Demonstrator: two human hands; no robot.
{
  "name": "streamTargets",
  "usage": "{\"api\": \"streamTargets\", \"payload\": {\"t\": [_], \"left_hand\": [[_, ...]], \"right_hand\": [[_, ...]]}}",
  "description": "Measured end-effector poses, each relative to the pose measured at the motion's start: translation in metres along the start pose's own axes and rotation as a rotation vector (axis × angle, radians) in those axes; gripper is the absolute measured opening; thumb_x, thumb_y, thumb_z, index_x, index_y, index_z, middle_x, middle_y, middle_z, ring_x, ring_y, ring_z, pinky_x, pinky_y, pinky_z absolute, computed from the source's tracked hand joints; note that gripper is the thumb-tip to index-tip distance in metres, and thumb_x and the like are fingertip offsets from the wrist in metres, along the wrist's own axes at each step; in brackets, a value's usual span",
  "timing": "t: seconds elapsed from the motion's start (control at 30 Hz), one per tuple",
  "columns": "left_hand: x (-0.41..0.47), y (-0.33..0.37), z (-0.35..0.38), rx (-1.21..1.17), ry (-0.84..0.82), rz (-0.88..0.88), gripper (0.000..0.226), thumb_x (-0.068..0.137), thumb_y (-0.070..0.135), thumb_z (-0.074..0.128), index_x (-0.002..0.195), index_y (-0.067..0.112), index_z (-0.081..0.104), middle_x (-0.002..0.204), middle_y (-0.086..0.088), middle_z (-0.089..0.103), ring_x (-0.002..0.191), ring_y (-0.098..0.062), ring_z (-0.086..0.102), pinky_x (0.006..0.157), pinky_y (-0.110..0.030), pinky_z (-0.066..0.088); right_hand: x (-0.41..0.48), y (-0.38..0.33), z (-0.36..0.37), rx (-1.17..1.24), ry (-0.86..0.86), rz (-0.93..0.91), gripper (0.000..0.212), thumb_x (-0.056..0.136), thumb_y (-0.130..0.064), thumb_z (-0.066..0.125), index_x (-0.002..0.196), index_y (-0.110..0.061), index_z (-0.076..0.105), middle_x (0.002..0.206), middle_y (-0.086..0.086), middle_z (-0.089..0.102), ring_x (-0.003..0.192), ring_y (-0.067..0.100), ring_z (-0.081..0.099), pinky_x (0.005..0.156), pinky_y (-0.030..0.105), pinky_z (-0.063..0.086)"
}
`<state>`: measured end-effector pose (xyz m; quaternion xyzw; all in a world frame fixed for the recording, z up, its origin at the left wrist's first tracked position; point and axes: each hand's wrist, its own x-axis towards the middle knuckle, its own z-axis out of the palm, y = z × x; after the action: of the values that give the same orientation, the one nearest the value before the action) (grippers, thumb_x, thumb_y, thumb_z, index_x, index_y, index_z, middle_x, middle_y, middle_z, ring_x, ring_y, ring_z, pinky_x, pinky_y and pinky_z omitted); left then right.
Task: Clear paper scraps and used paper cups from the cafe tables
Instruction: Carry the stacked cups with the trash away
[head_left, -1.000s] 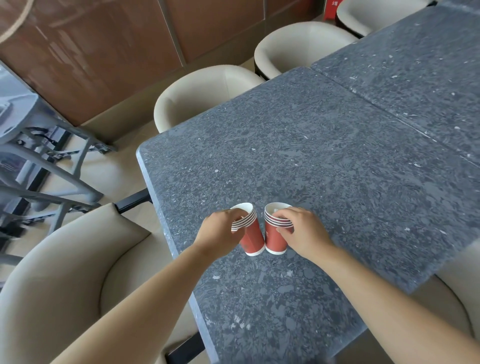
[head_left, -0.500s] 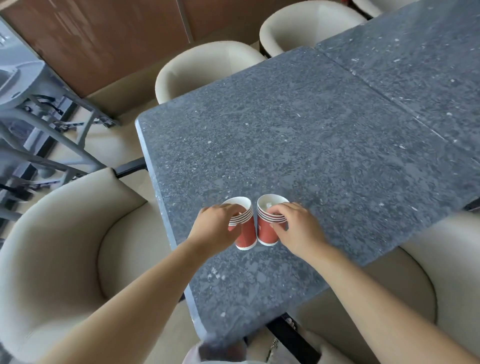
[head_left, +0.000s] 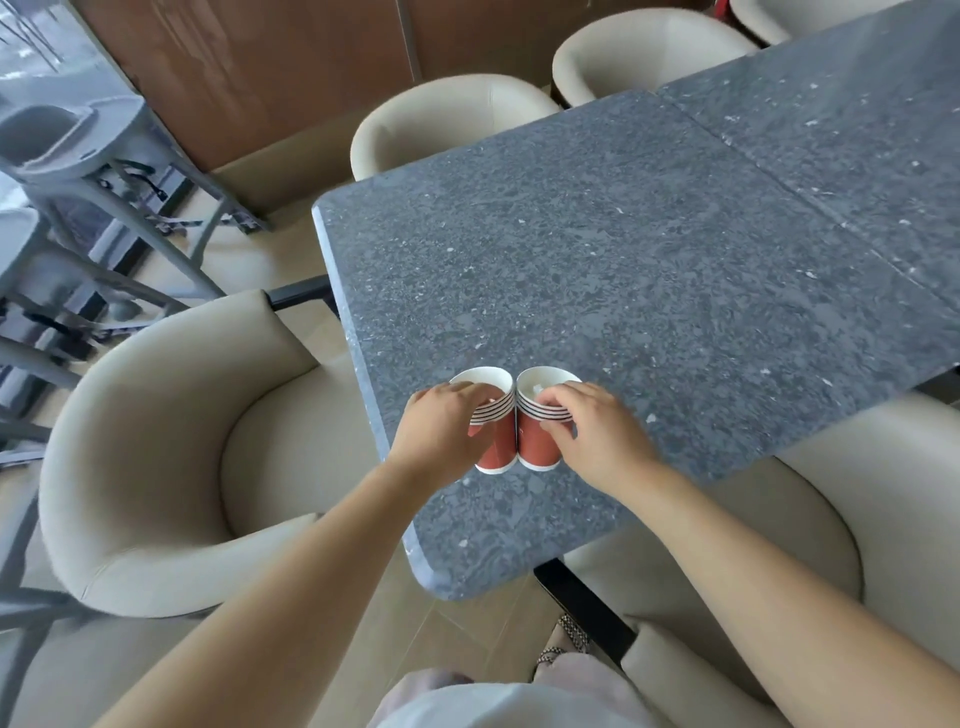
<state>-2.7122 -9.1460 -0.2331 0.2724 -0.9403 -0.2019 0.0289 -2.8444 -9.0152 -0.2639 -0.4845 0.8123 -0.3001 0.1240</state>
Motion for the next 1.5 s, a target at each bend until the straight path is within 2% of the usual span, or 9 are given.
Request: {"api": "streamTargets", "payload": {"t": [0.23,0.33,0.53,0.77,0.93,1.13,1.3,1.4,1.5], "left_hand": [[-0.063,-0.014,-0.014,-0.026,0.053,0.096,0.034,0.081,0.016,0.054,0.112,0.026,0.062,0.109,0.005,0.066,0.100,-0.024,0.059,0.083,-0.035,0.047],[-0.093,-0.017,-0.021,-0.012,0.087,0.185,0.032,0.081,0.017,0.055,0.110,0.024,0.063,0.102,0.003,0.067,0.094,-0.025,0.059,0.077,-0.033,0.045],[-0.151,-0.013,-0.029,-0.049,0.106,0.277,0.030,0.081,0.017,0.058,0.110,0.023,0.064,0.099,0.001,0.068,0.092,-0.027,0.060,0.075,-0.035,0.048],[-0.198,0.010,-0.026,-0.090,0.108,0.348,0.029,0.079,0.017,0.060,0.106,0.023,0.066,0.099,0.001,0.069,0.090,-0.028,0.062,0.074,-0.035,0.049],[-0.210,0.038,-0.016,-0.089,0.102,0.399,0.033,0.077,0.015,0.061,0.108,0.022,0.065,0.099,0.000,0.070,0.090,-0.029,0.063,0.076,-0.039,0.050],[-0.214,0.093,0.005,-0.079,0.095,0.461,0.034,0.076,0.016,0.061,0.108,0.023,0.066,0.097,0.001,0.070,0.088,-0.028,0.062,0.076,-0.038,0.049],[-0.220,0.167,0.034,-0.094,0.084,0.506,0.032,0.076,0.015,0.061,0.107,0.022,0.066,0.092,0.002,0.069,0.074,-0.027,0.062,0.072,-0.035,0.048],[-0.230,0.226,0.061,-0.124,0.085,0.518,0.031,0.077,0.015,0.061,0.108,0.022,0.066,0.093,0.002,0.069,0.080,-0.026,0.063,0.073,-0.038,0.050],[-0.240,0.288,0.093,-0.158,0.072,0.536,0.032,0.077,0.015,0.063,0.108,0.021,0.066,0.095,0.000,0.070,0.087,-0.028,0.063,0.074,-0.041,0.051]], "right_hand": [[-0.049,-0.049,0.009,-0.004,0.079,-0.001,0.024,0.079,-0.011,0.066,0.103,-0.015,0.065,0.104,0.000,0.068,0.091,0.020,0.061,0.075,0.021,0.041],[-0.078,-0.069,0.013,0.006,0.130,0.022,0.026,0.078,-0.011,0.066,0.104,-0.016,0.065,0.105,-0.002,0.068,0.092,0.018,0.061,0.076,0.023,0.044],[-0.140,-0.105,0.019,0.005,0.237,0.038,0.024,0.076,-0.006,0.068,0.098,-0.014,0.066,0.101,-0.001,0.069,0.092,0.021,0.063,0.079,0.032,0.050],[-0.206,-0.120,0.014,-0.030,0.320,0.090,0.024,0.075,-0.006,0.069,0.096,-0.015,0.068,0.097,-0.001,0.070,0.091,0.022,0.064,0.078,0.026,0.046],[-0.239,-0.113,-0.007,-0.048,0.356,0.128,0.022,0.076,-0.005,0.067,0.095,-0.014,0.068,0.096,0.003,0.068,0.090,0.026,0.063,0.075,0.039,0.052],[-0.282,-0.080,-0.040,-0.096,0.373,0.177,0.022,0.079,-0.006,0.065,0.099,-0.014,0.068,0.099,0.001,0.067,0.095,0.023,0.059,0.079,0.027,0.043],[-0.334,-0.038,-0.084,-0.115,0.413,0.175,0.024,0.076,-0.003,0.068,0.098,-0.012,0.068,0.095,0.004,0.068,0.091,0.026,0.061,0.077,0.027,0.045],[-0.375,-0.002,-0.119,-0.154,0.425,0.189,0.027,0.073,-0.001,0.070,0.097,-0.013,0.068,0.092,0.004,0.068,0.088,0.026,0.062,0.074,0.016,0.036],[-0.419,0.037,-0.153,-0.184,0.424,0.220,0.028,0.074,-0.002,0.070,0.099,-0.014,0.068,0.093,0.003,0.068,0.090,0.026,0.061,0.075,0.019,0.040]]}}
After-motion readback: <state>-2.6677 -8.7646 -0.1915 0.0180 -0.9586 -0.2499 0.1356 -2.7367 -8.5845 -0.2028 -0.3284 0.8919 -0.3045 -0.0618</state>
